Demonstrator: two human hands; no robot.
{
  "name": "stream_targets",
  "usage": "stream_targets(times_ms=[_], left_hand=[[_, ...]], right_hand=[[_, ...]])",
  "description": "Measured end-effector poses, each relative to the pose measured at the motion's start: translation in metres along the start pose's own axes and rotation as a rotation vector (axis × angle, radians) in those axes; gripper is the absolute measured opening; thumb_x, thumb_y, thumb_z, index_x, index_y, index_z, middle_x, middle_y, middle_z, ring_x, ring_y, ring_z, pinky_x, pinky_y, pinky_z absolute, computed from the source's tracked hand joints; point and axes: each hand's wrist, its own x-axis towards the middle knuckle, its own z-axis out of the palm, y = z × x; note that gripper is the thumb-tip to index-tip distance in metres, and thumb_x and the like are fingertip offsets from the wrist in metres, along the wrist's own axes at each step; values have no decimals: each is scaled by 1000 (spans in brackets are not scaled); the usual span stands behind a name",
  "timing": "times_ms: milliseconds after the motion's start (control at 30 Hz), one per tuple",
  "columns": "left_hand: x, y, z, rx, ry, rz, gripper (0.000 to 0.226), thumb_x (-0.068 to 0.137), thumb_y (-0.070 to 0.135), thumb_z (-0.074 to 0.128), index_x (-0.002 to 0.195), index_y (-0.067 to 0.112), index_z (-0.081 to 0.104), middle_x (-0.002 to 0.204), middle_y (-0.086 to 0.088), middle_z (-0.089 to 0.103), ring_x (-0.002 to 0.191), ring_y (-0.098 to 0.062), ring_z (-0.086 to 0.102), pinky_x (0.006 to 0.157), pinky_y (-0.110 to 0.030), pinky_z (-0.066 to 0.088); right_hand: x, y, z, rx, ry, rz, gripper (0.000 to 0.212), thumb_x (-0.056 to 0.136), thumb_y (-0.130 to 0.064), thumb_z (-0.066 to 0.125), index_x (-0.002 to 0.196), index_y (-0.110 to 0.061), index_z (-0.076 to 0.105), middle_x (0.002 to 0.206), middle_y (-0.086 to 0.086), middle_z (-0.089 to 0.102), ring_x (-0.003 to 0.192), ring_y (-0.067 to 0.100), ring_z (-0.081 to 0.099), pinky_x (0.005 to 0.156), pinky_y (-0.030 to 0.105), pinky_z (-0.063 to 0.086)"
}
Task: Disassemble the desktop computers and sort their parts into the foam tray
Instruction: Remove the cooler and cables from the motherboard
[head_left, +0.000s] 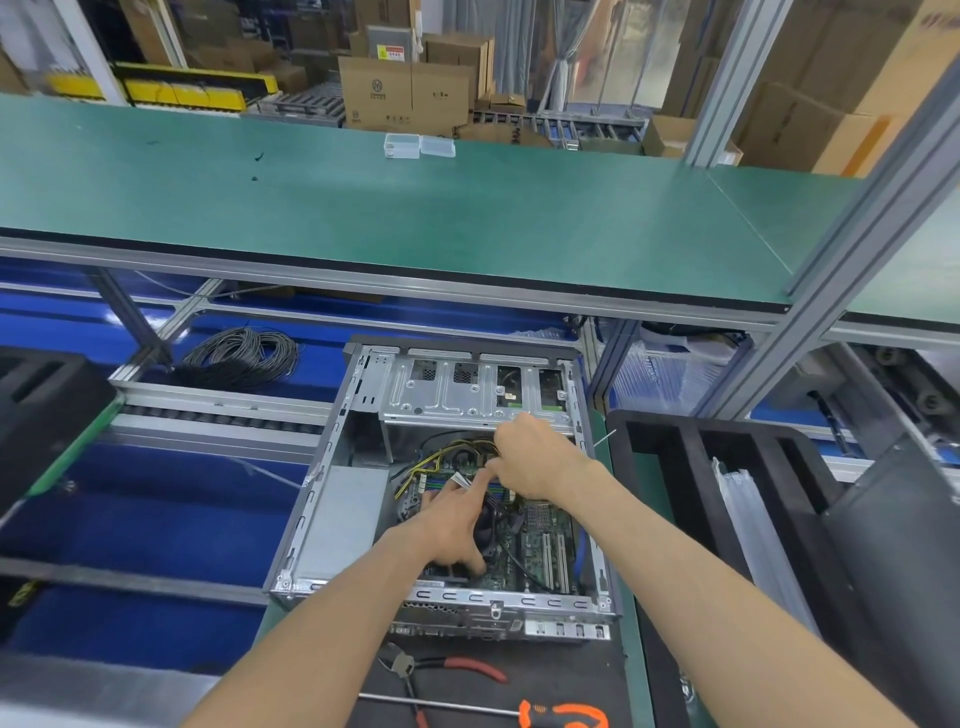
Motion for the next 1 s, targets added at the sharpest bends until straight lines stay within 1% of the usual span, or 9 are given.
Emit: stream_targets(times_ms=[100,233,333,433,500,700,833,867,1000], left_hand=[[1,-1,0,18,-6,-4,127,65,33,88,151,38,-6,141,-13,47,149,-40,14,119,-62,8],[1,-1,-1,63,-14,5,113,67,36,85,156,21,17,146,-7,43,146,-34,20,118,-59,12],[0,0,-1,30,-1,14,120,66,34,86,153,25,3,120,-3,49,141,-36,27,118,-58,16],[-1,-1,0,-17,24,25,121,64,31,88,140,44,-5,110,-6,54,140,-40,27,116,-61,16],[-1,0,0,-20,20,15,122,64,30,88,138,49,-7,111,-8,58,144,-41,24,116,-62,15],[1,0,-1,60,-18,-1,118,67,38,86,154,25,7,144,-9,46,148,-37,17,118,-59,11],[-1,2,-3,97,-24,5,112,69,40,84,157,21,17,150,-6,40,148,-34,17,118,-59,13],[-2,2,-3,91,-18,6,115,69,39,85,157,19,13,148,-7,41,147,-34,19,118,-59,14],[-4,2,-4,35,0,13,125,68,34,85,155,24,-4,136,-11,51,145,-36,22,117,-59,14]], right_hand=[[1,-9,2,23,-44,-75,35,91,-7,60,63,-12,40,72,10,48,59,24,46,48,30,31],[4,-18,0,-48,-99,-237,19,75,6,58,66,-11,60,78,12,61,77,34,60,60,36,48],[5,-7,-3,-28,-89,-296,20,76,4,58,73,-15,65,88,10,67,83,29,60,68,36,51],[0,10,0,37,-4,-155,15,86,-22,63,96,-11,65,92,10,64,84,28,58,69,37,51],[-1,18,4,29,10,-16,34,97,-40,57,83,-9,56,77,8,52,72,28,53,60,35,43],[1,-14,4,-26,-43,-152,38,88,-7,61,61,-15,35,64,4,39,70,33,54,51,30,35],[5,-17,-1,-58,-87,-282,11,77,1,62,73,-7,68,81,9,64,78,28,60,57,32,42],[6,-11,-2,-30,-99,-305,18,77,4,61,81,-8,74,88,7,68,80,24,57,62,31,42],[-3,1,-3,36,-78,-280,24,76,-3,59,95,-12,69,94,4,63,78,20,49,67,30,43]])
